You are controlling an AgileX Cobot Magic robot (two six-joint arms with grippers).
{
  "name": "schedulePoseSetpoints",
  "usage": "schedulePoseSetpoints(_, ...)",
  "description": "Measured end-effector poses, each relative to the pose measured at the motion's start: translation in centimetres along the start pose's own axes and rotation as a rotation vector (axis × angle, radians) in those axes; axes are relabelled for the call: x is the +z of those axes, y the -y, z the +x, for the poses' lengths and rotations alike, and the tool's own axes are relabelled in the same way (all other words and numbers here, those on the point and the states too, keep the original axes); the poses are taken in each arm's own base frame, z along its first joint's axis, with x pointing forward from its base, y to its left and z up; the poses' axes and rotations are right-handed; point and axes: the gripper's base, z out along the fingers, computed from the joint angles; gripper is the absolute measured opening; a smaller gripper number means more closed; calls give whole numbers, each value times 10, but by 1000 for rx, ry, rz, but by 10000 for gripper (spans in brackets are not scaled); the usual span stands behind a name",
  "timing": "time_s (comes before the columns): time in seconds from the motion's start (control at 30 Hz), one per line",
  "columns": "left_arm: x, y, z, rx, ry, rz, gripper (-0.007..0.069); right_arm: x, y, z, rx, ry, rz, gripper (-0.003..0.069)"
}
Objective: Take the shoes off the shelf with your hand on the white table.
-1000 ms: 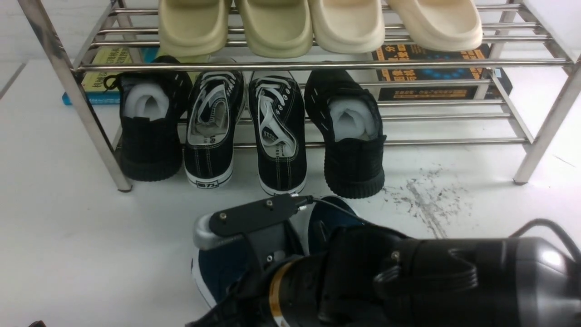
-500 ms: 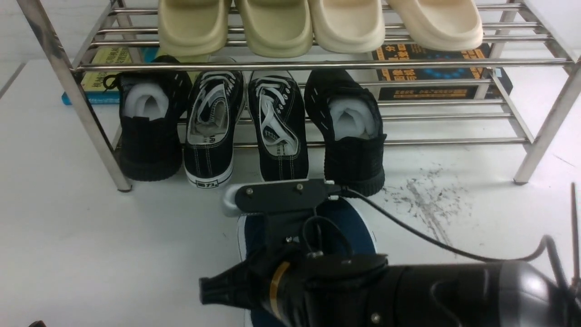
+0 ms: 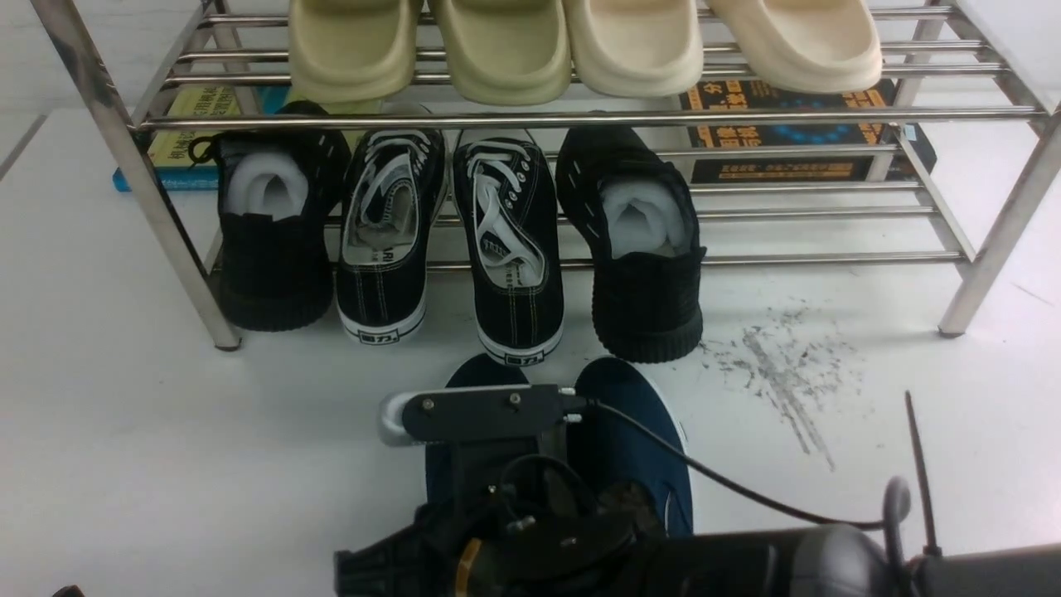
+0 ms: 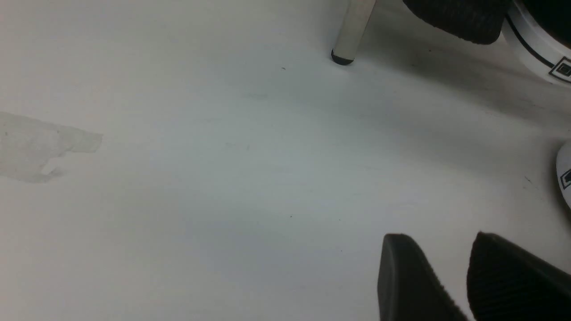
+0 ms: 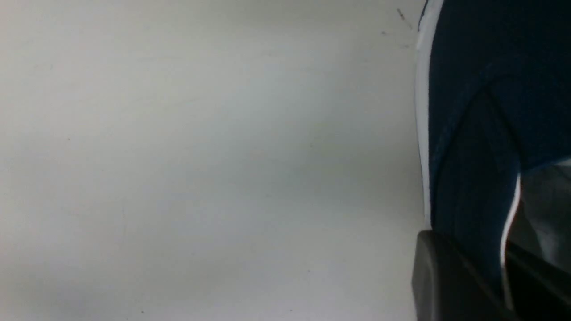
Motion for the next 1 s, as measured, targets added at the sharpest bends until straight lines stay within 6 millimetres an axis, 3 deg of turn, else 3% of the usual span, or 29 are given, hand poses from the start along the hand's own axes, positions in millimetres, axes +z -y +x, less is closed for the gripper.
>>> schedulePoseSetpoints(0.37,0,0,0,0,0,0,242,1,-4,-2,-32,20,-48,393)
schedulePoseSetpoints(0.53,0,0,0,0,0,0,242,-28,-17,-16,-127,45,-169,443)
schedulePoseSetpoints(0.57,0,0,0,0,0,0,242,-49,-23,-27,-198,84,-227,443)
schedulePoseSetpoints(0.6,0,0,0,0,0,0,242,-51,-23,-28,-195,88,-232,442)
schedulePoseSetpoints(0.67,0,0,0,0,0,0,242,-89,-26,-48,-295,173,-288,425)
schedulePoseSetpoints(0.8,0,0,0,0,0,0,242,-146,-17,-74,-439,308,-279,363)
schedulePoseSetpoints(0.87,0,0,0,0,0,0,242,-186,2,-89,-542,381,-184,284)
schedulePoseSetpoints(0.9,0,0,0,0,0,0,242,-186,3,-89,-552,377,-169,284)
schedulePoseSetpoints(1.0,0,0,0,0,0,0,242,-225,37,-97,-614,346,18,161)
